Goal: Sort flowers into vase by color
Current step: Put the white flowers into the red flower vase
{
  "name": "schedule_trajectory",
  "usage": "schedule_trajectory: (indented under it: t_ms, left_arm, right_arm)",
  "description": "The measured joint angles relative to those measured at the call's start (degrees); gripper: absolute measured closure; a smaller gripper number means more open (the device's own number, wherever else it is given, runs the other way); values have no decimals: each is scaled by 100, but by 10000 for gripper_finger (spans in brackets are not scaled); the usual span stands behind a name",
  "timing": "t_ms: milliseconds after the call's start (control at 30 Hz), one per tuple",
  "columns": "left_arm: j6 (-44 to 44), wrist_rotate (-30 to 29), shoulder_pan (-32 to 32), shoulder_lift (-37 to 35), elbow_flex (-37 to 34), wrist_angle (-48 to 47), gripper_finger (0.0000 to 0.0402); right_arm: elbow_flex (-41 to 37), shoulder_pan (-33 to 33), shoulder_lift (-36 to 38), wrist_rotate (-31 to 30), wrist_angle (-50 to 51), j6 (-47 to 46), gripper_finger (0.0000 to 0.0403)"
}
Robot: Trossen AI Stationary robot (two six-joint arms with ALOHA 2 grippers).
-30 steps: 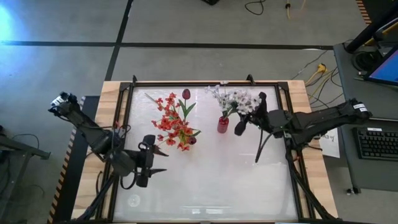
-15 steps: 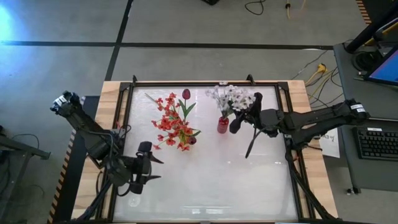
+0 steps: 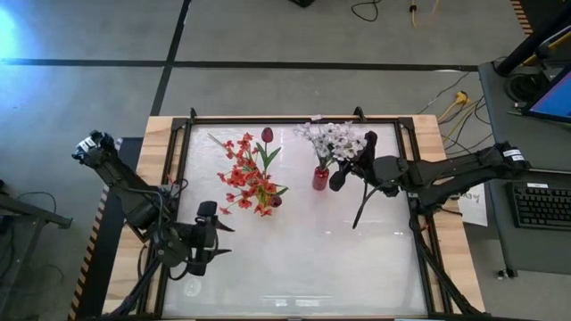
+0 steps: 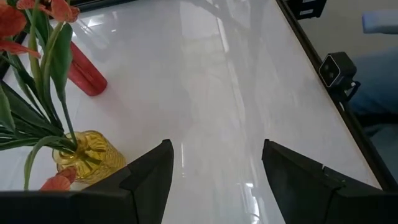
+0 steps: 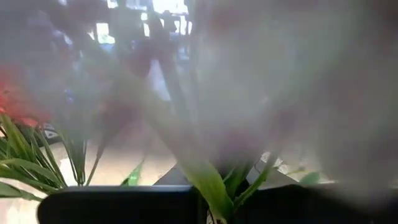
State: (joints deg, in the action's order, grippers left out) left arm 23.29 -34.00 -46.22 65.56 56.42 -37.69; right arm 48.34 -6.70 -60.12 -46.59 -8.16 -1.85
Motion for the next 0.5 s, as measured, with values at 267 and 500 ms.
schedule_trajectory:
  t_ms: [267, 500]
  left_arm:
    - [-2, 0, 2, 0, 0, -47, 171]
    - [-2, -7, 2, 0, 0, -53, 171]
  right_arm:
    - [2, 0, 2, 26, -375, 4, 385]
    - [2, -4, -35, 74, -428, 5, 385]
